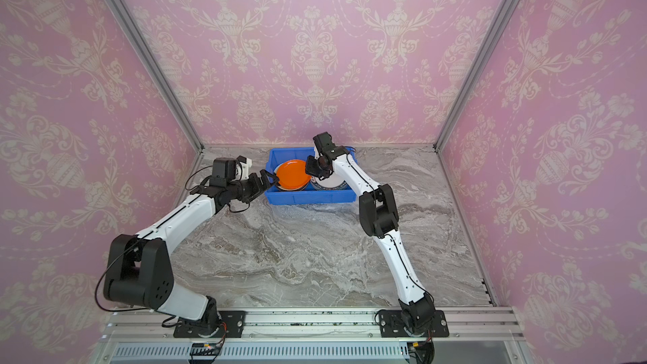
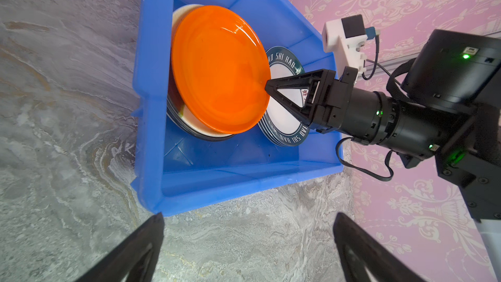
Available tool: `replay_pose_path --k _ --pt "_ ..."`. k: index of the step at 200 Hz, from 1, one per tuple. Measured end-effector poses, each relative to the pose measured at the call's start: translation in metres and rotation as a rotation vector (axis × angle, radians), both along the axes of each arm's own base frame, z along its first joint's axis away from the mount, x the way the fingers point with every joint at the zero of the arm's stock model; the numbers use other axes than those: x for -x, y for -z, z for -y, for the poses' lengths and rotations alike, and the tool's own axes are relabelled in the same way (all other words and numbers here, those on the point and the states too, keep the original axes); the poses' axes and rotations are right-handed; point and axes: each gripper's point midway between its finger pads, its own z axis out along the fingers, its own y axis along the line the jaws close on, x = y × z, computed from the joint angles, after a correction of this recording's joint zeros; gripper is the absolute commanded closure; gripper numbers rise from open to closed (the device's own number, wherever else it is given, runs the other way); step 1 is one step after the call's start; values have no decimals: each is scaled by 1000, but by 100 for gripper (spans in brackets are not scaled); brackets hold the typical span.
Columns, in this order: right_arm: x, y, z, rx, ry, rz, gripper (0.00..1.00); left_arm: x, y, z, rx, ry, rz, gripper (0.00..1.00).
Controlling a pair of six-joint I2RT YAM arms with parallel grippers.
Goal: Place the plates into the plastic bin on the countertop
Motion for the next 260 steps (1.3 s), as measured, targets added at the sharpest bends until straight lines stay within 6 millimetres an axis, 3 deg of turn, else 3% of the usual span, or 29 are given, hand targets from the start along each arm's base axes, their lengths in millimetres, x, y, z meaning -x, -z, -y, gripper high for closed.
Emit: replay_pose_path --k 77,96,145,186,260 --pt "1 15 -4 -27 -16 -2 89 0 2 0 -1 0 -3 1" --pt "1 10 -2 -35 -15 8 88 -1 5 0 -3 0 -12 1" --pt "-6 -21 29 -24 25 59 84 -2 11 0 -5 0 -26 1" --pt "-14 -18 48 -28 60 61 78 -3 14 -4 -6 -9 -33 1" --pt "-14 4 19 -80 43 27 80 -5 17 -6 -20 -1 -29 1"
